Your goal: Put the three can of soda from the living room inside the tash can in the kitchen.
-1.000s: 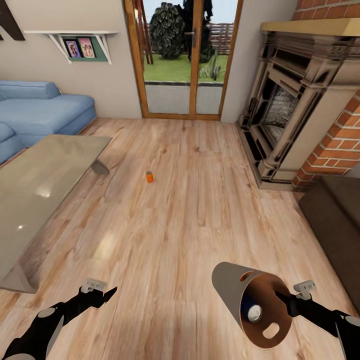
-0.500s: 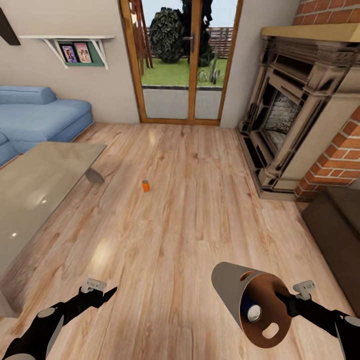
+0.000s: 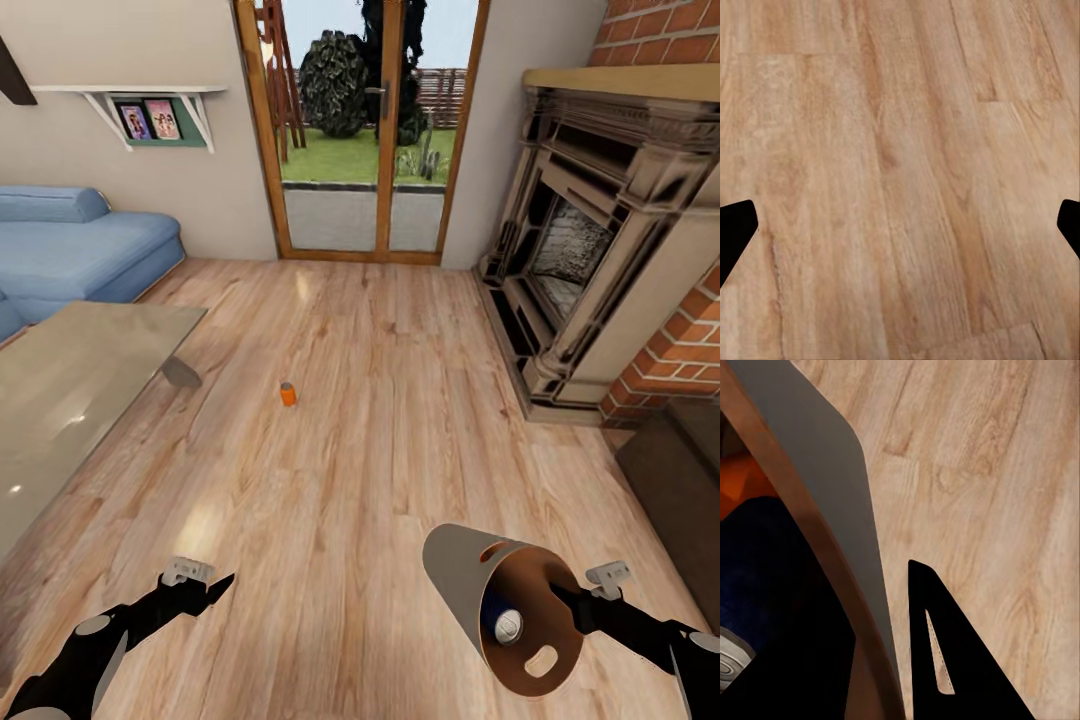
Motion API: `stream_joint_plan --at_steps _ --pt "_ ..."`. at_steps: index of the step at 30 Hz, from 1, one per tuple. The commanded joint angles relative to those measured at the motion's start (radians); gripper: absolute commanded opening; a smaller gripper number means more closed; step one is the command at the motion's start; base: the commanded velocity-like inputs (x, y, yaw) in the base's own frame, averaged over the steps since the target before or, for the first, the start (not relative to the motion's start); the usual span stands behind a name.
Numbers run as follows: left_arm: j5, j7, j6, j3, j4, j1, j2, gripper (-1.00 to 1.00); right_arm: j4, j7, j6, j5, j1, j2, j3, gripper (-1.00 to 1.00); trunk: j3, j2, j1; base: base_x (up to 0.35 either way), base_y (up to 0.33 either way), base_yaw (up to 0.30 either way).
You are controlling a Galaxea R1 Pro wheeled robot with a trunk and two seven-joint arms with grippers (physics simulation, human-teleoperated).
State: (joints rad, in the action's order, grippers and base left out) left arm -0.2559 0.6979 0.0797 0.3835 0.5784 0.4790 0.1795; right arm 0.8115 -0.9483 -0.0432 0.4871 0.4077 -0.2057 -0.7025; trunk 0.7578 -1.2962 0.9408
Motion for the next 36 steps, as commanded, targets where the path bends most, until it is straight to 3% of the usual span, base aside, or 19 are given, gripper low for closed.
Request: stream_joint_plan --at_steps 1,36 --pt "0.000 0.000 0.000 0.000 0.000 0.000 0.000 1.00 0.001 -0.003 -0.001 -0.005 0.000 0.000 0.000 -1.00 -0.002 0.000 0.000 0.325 0.000 0.000" --pt "0.001 -0.001 0.001 0.000 -0.014 0.001 0.000 1.00 0.000 -0.003 0.000 -0.005 0.000 0.003 0.000 -1.00 -0.055 0.000 0.000 0.325 0.000 0.060"
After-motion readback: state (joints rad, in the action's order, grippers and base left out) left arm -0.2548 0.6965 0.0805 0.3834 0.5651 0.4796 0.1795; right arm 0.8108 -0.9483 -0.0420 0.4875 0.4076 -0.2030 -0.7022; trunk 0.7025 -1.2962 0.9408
